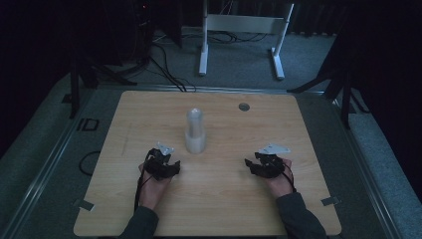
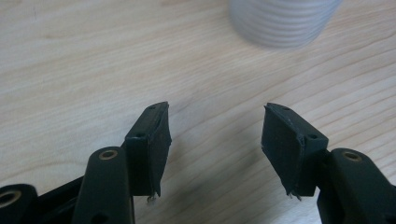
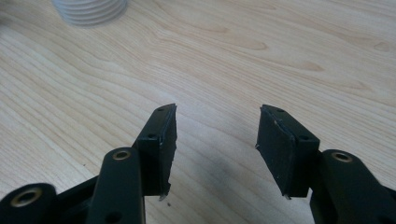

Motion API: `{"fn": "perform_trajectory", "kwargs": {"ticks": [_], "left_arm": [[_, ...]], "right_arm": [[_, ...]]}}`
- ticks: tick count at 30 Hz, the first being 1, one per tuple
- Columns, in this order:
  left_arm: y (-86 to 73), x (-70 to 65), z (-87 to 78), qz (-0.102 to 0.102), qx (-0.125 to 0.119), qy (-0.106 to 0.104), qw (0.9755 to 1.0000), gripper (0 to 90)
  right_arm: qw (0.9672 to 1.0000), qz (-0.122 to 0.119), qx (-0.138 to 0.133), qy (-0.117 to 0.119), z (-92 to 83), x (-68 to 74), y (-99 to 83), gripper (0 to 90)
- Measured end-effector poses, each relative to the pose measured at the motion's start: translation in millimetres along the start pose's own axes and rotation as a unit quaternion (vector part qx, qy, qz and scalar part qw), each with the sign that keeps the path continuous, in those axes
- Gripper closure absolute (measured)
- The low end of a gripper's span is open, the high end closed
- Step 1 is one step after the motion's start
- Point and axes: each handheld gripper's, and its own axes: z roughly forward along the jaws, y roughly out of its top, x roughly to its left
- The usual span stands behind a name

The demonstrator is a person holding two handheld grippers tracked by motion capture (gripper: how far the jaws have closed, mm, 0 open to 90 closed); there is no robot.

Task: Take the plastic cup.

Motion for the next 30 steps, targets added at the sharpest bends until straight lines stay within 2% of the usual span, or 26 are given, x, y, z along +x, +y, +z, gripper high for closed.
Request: {"fn": "perform_trajectory", "kwargs": {"ticks": [5, 9, 14, 20, 27, 30], "left_arm": [[4.7, -1.8, -8.4, 0.012, -0.031, -0.007, 0.9994, 40.3], [6.7, -0.2, -11.8, 0.008, -0.044, -0.013, 0.9989, 39.8], [13.0, 4.1, -14.0, -0.003, -0.059, -0.036, 0.9976, 38.8], [19.7, 4.5, -14.1, -0.003, -0.073, -0.047, 0.9962, 37.7], [35.1, 0.1, -16.4, 0.017, -0.094, -0.064, 0.9934, 34.9], [38.8, -0.8, -16.3, 0.016, -0.101, -0.072, 0.9922, 33.4]], "right_arm": [[1.0000, -0.003, 0.004, 0.002, -0.9, 1.5, 1.0, 49.2], [1.0000, -0.008, 0.002, 0.002, -2.2, 2.8, 2.8, 48.9], [0.9999, -0.008, 0.002, 0.011, -3.1, 3.9, 7.6, 47.7], [0.9998, -0.008, -0.006, 0.018, -5.9, 3.7, 15.2, 47.5], [0.9991, -0.028, -0.016, 0.028, -9.6, 9.4, 35.5, 46.9], [0.9987, -0.036, -0.020, 0.032, -10.0, 11.5, 43.3, 46.4]]}}
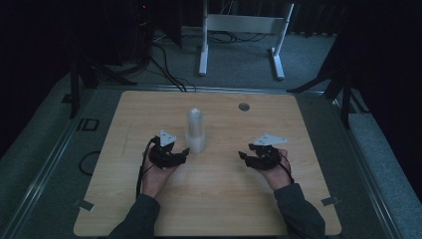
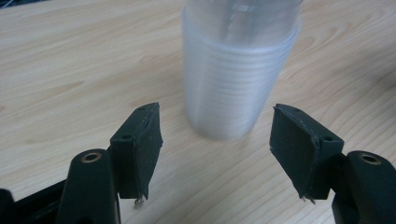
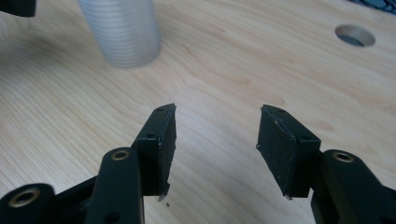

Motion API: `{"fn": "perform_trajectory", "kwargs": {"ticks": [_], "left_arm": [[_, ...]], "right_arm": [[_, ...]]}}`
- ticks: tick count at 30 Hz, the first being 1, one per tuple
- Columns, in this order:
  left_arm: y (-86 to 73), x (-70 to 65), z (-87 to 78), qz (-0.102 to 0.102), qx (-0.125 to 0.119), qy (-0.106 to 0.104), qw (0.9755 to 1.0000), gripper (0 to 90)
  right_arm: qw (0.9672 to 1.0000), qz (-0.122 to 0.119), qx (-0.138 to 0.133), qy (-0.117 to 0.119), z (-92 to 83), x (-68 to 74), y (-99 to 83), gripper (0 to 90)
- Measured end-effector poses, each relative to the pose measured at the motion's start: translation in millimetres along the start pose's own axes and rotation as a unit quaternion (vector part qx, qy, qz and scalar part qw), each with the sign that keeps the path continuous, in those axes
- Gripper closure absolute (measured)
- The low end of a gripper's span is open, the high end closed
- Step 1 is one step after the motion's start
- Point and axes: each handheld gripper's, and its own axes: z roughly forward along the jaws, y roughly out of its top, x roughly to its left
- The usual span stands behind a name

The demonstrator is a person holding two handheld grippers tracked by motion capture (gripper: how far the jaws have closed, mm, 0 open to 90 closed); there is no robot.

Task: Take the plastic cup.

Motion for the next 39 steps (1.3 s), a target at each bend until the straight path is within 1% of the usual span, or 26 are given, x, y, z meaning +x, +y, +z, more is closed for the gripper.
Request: {"fn": "perform_trajectory", "kwargs": {"ticks": [1, 3, 4, 6, 8, 10, 11, 13, 14, 15, 19, 20, 21, 23, 26, 28, 29, 30, 39], "left_arm": [[0.8, -0.2, 0.4, 0.000, -0.001, -0.001, 1.0000, 32.6], [1.9, -0.5, 1.0, 0.001, -0.004, -0.003, 1.0000, 31.7], [4.5, -1.1, 2.4, 0.002, -0.010, -0.004, 0.9999, 31.7], [7.0, -1.8, 4.0, 0.002, -0.014, -0.007, 0.9999, 29.1], [8.4, -3.2, 6.1, 0.002, -0.013, -0.009, 0.9999, 28.6], [8.4, -3.2, 6.1, 0.002, -0.013, -0.009, 0.9999, 28.0], [8.2, -4.8, 11.5, 0.004, -0.012, -0.007, 0.9999, 26.8], [7.9, -4.9, 13.5, 0.002, -0.014, -0.008, 0.9999, 26.2], [7.4, -4.6, 17.1, 0.003, -0.016, -0.007, 0.9998, 24.9], [7.4, -4.6, 17.1, 0.003, -0.016, -0.007, 0.9998, 24.3], [6.6, -4.6, 22.5, 0.004, -0.027, -0.002, 0.9996, 22.6], [6.4, -4.6, 23.8, 0.002, -0.032, -0.001, 0.9995, 21.0], [6.7, -3.8, 26.1, -0.004, -0.037, -0.003, 0.9993, 20.8], [7.2, -3.1, 27.2, -0.008, -0.038, -0.007, 0.9992, 17.8], [9.0, -2.1, 31.5, -0.012, -0.039, -0.010, 0.9991, 16.4], [10.0, -1.8, 34.4, -0.016, -0.042, -0.010, 0.9990, 15.2], [10.3, -1.7, 35.2, -0.015, -0.043, -0.011, 0.9989, 15.2], [11.1, -2.5, 36.6, -0.013, -0.048, -0.012, 0.9987, 15.2], [14.1, -4.9, 42.5, -0.004, -0.053, -0.011, 0.9985, 15.3]], "right_arm": [[1.0000, -0.004, -0.002, 0.000, -0.2, 0.6, 3.6, 46.3], [1.0000, -0.004, -0.003, 0.001, -0.5, 1.2, 5.7, 46.2], [1.0000, -0.007, -0.005, 0.002, -0.9, 1.3, 8.4, 46.1], [0.9999, -0.011, -0.010, 0.008, -1.2, 3.1, 16.5, 44.9], [0.9998, -0.015, -0.011, 0.010, -0.5, 5.0, 20.9, 43.8], [0.9997, -0.016, -0.012, 0.011, -0.1, 6.1, 22.9, 43.8], [0.9995, -0.021, -0.015, 0.016, 1.5, 8.8, 27.7, 42.0], [0.9995, -0.022, -0.015, 0.019, 2.3, 9.7, 29.6, 41.4], [0.9993, -0.025, -0.016, 0.022, 4.1, 12.0, 33.7, 40.5], [0.9992, -0.026, -0.017, 0.024, 5.0, 13.4, 35.7, 40.0], [0.9988, -0.033, -0.019, 0.030, 7.8, 17.8, 42.3, 39.2], [0.9985, -0.036, -0.022, 0.034, 9.5, 20.5, 47.2, 38.8], [0.9984, -0.038, -0.023, 0.035, 10.4, 21.9, 49.9, 38.4], [0.9981, -0.040, -0.027, 0.039, 12.0, 24.8, 55.2, 37.9], [0.9978, -0.043, -0.029, 0.041, 13.5, 26.9, 59.7, 37.4], [0.9973, -0.046, -0.033, 0.046, 16.1, 30.7, 67.1, 36.6], [0.9973, -0.046, -0.033, 0.046, 16.1, 30.7, 67.1, 36.6], [0.9971, -0.048, -0.035, 0.048, 17.7, 32.6, 71.1, 35.8], [0.9962, -0.051, -0.041, 0.058, 23.2, 36.5, 83.9, 33.9]]}}
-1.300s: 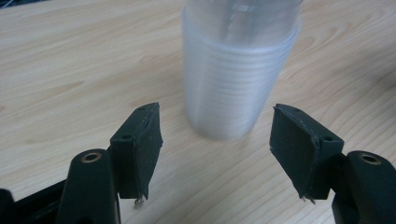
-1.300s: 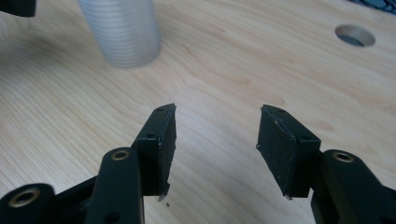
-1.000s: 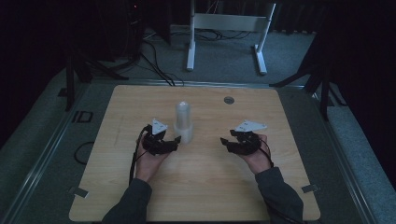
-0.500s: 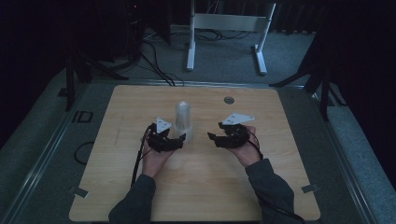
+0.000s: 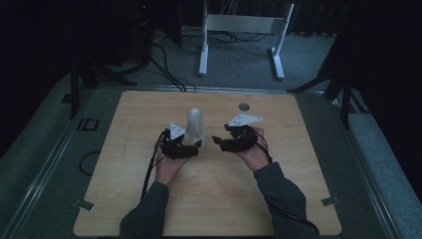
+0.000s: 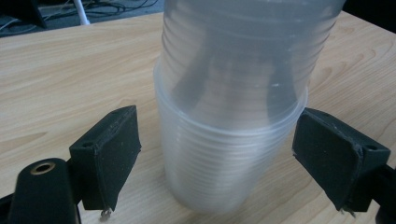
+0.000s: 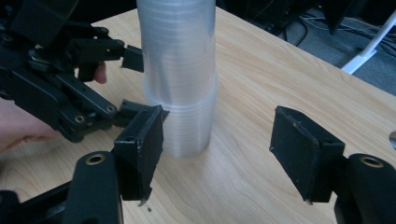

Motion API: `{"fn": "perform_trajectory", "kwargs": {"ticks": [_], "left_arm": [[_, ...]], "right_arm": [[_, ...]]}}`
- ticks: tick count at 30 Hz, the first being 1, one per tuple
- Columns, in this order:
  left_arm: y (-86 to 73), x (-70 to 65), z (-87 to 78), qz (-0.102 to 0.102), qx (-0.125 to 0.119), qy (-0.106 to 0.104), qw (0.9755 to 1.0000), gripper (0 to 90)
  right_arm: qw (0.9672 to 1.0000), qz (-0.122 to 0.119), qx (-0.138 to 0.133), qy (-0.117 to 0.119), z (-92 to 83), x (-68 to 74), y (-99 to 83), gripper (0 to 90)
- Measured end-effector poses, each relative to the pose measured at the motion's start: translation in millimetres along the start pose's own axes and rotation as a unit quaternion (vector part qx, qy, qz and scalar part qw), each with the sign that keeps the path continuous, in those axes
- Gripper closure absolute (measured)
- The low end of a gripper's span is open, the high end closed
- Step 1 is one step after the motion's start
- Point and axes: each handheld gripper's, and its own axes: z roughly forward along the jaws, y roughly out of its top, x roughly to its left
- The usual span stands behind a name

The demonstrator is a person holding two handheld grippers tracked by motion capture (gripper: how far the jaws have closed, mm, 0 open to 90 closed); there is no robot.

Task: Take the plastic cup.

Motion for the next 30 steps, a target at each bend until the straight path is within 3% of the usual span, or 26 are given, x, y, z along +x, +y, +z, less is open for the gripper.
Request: {"fn": "perform_trajectory", "kwargs": {"ticks": [5, 30], "left_arm": [[1.7, -1.1, 3.0, 0.007, -0.004, -0.003, 1.0000, 15.3], [-0.7, -3.0, 9.3, 0.000, -0.018, -0.003, 0.9998, 19.7]], "right_arm": [[1.0000, -0.001, -0.002, 0.007, 5.3, 1.8, 8.3, 33.0], [0.9994, 0.006, -0.019, 0.027, 26.6, 7.6, 34.4, 30.6]]}}
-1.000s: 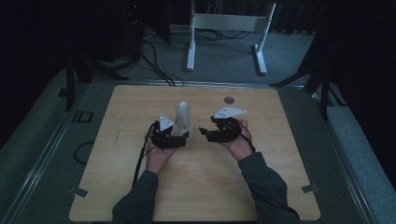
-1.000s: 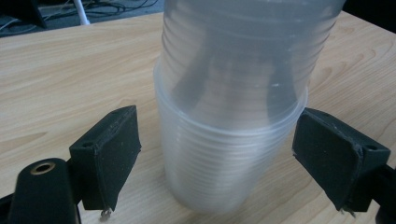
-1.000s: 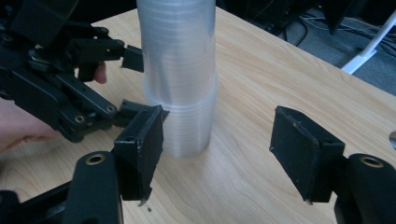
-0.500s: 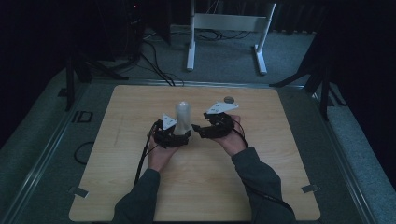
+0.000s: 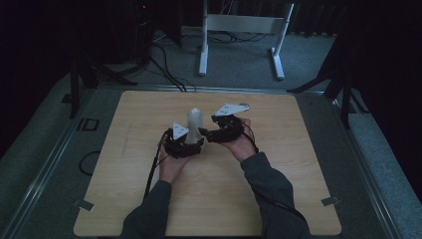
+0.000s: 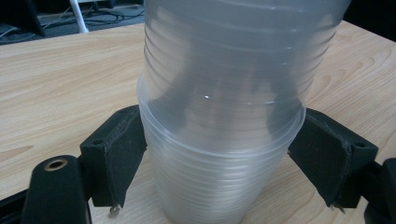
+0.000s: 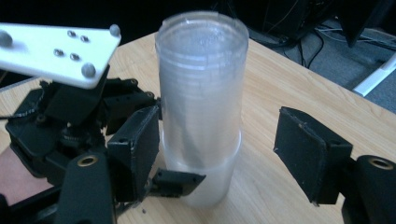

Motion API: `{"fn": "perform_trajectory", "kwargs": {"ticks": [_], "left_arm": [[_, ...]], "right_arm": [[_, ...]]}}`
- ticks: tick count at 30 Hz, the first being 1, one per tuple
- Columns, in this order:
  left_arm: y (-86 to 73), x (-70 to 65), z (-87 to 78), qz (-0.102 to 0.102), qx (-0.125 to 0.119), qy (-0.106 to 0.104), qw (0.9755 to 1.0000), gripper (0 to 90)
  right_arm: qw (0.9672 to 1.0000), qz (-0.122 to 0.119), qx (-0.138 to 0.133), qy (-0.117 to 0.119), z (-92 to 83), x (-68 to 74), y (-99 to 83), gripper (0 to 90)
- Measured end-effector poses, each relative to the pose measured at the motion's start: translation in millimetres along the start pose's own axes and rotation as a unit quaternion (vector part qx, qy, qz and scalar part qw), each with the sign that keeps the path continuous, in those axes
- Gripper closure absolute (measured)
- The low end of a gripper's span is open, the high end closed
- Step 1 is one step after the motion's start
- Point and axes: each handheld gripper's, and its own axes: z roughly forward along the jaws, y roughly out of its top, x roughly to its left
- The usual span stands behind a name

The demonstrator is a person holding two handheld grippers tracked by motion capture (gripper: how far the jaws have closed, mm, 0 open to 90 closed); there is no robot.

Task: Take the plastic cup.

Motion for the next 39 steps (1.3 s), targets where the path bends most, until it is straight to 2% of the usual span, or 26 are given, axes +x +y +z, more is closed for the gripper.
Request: {"fn": "perform_trajectory", "kwargs": {"ticks": [16, 25, 39], "left_arm": [[-1.4, -0.5, -0.3, 0.003, -0.005, 0.003, 1.0000, 20.6], [-1.9, -0.7, -1.1, 0.006, -0.006, 0.005, 0.9999, 20.7], [-3.1, -1.6, -1.7, 0.011, -0.009, 0.010, 0.9999, 20.9]], "right_arm": [[0.9996, 0.011, -0.024, 0.007, 10.7, 4.5, 21.7, 31.1], [0.9997, 0.014, -0.022, 0.005, 20.1, 6.3, 28.3, 31.9], [0.9995, 0.027, -0.014, 0.010, 34.0, 5.8, 27.6, 36.1]]}}
